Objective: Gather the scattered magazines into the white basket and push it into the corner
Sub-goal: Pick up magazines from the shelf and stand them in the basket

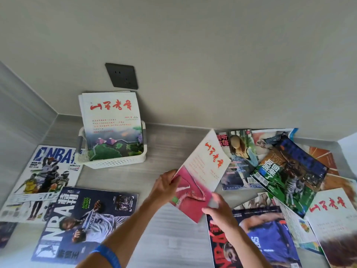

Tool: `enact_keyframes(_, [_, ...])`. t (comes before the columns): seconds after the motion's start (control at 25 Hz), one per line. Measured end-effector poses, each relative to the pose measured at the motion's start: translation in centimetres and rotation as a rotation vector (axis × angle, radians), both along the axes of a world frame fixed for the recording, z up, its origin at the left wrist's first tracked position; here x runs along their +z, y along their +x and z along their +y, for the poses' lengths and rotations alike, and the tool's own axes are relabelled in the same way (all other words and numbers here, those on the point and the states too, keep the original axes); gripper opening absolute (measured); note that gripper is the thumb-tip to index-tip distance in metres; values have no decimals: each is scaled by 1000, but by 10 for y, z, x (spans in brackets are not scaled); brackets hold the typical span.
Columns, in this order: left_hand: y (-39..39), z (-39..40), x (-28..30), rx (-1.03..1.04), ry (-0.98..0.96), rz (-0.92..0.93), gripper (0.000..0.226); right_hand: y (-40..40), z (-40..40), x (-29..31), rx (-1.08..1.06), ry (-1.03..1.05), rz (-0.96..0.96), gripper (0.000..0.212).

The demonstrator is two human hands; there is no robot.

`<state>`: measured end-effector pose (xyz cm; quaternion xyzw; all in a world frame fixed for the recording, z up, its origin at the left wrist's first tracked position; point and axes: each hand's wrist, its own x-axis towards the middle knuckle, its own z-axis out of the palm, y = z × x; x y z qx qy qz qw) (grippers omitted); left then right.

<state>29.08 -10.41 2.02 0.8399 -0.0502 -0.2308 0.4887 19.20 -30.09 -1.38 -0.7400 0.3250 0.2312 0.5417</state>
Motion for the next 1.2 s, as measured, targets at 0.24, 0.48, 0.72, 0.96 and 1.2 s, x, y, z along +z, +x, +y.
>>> enact_keyframes(0.24, [4, 69, 52, -70, -314, 72, 33, 62, -7, 48, -192, 335, -290, 38])
enact_keyframes(0.48, [21, 83, 41, 318, -7, -142, 26, 75, 8, 57, 120, 87, -433, 41])
enact_keyframes(0.72, [13, 94, 53, 413, 68, -200, 15, 82, 36, 71, 115, -99, -680, 25])
enact_keyframes(0.96, [80, 174, 138, 629, -161, -384, 22, 168, 119, 142, 151, 118, -849, 30])
enact_keyframes(1.2, [142, 236, 119, 739, 76, -251, 19, 245, 208, 121, 294, -124, -683, 28])
